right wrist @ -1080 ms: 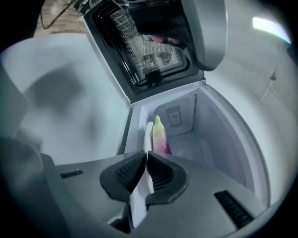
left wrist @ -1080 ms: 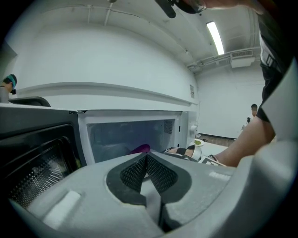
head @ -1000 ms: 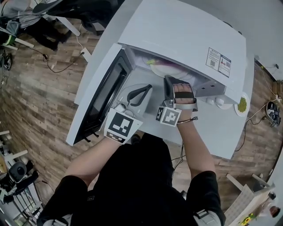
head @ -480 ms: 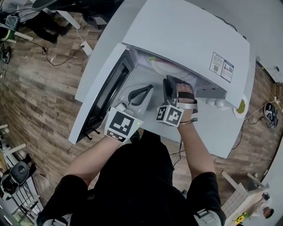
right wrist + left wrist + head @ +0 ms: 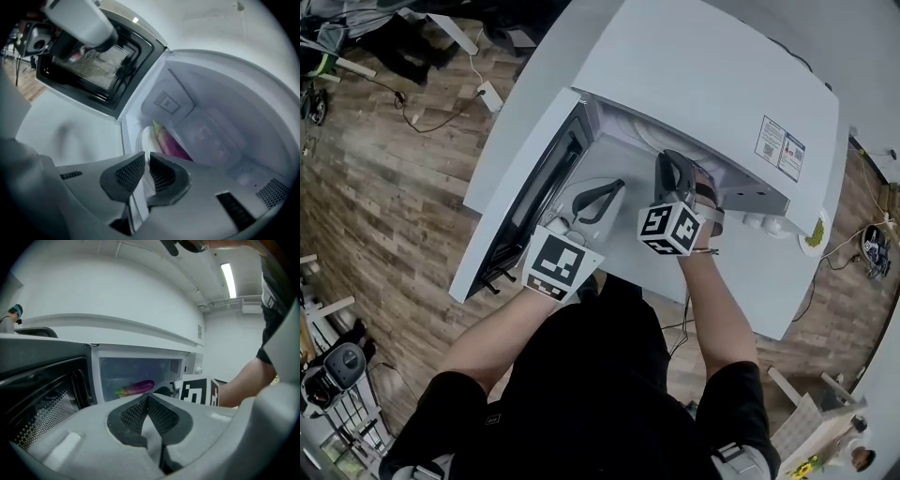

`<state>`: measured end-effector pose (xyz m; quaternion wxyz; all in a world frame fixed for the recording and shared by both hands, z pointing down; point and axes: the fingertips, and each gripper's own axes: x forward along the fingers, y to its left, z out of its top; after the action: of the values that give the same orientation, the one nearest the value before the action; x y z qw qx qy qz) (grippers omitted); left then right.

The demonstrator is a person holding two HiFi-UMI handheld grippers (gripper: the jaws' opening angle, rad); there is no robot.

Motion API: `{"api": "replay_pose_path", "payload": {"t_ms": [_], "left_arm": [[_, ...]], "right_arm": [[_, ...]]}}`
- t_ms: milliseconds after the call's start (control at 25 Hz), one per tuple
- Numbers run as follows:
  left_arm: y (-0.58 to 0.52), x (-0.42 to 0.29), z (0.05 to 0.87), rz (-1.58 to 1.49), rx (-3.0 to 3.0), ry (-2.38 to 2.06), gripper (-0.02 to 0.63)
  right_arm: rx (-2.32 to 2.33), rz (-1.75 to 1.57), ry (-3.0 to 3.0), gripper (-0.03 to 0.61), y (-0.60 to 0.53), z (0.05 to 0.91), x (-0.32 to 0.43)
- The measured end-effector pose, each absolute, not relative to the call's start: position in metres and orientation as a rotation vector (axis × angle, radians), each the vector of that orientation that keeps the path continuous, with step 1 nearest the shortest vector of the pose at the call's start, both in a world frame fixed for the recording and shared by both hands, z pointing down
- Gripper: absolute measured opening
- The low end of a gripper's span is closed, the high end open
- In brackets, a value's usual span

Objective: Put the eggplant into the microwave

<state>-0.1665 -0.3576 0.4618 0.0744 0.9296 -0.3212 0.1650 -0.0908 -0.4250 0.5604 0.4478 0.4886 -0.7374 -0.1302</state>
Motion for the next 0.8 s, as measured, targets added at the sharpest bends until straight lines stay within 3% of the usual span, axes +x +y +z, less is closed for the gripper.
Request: {"api": "replay_pose_path", "payload": {"t_ms": [520, 680, 800], "left_arm": [[-0.347, -0.177, 0.455, 0.476, 2.781, -0.97, 0.006], [-0.33, -0.181, 0.45, 0.449, 2.779, -0.951, 0.006], [-0.309, -0.183, 0.444, 0.422, 2.779, -0.923, 0.006]], "right_arm": [[1.257, -0.243, -1.825, 0.046, -0.452, 0.558, -0.087], [1.272, -0.263, -1.842, 0.093, -0.432, 0.549, -0.091], [1.313, -0.222, -1.892, 0.094, -0.406, 0.536, -0.097]]}}
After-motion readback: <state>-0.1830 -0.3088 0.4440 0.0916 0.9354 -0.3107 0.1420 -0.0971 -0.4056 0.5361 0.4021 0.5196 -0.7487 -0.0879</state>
